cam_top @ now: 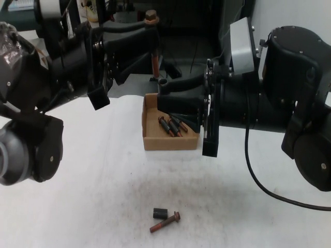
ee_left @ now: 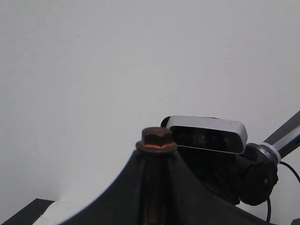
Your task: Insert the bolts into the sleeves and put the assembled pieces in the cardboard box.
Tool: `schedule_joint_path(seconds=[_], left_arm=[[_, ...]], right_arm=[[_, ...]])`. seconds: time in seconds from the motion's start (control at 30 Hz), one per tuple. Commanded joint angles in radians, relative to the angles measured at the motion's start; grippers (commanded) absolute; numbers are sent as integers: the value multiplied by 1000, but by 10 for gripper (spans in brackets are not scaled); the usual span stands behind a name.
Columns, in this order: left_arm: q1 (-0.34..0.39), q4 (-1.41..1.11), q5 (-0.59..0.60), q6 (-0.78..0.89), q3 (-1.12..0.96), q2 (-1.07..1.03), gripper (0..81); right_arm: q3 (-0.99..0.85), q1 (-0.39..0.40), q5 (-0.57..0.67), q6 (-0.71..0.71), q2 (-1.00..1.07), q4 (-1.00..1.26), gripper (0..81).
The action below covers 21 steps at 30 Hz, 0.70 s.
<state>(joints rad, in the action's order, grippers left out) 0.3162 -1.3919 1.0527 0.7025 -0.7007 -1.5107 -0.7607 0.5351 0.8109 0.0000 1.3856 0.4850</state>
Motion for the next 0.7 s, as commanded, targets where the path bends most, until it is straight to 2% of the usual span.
schedule_joint_path(seconds=[0.0,0.2,0.67], left_arm=[[12,-5,-2,1,-10,-8,2],[37,-3,-2,1,-10,-16,2],[36,21,1,-22,-10,-47,2]], right_arm=[[-12,3,-13,6,-7,13,8],[-12,3,-13,6,-7,13,8],[-12,3,-11,6,-7,13,8]])
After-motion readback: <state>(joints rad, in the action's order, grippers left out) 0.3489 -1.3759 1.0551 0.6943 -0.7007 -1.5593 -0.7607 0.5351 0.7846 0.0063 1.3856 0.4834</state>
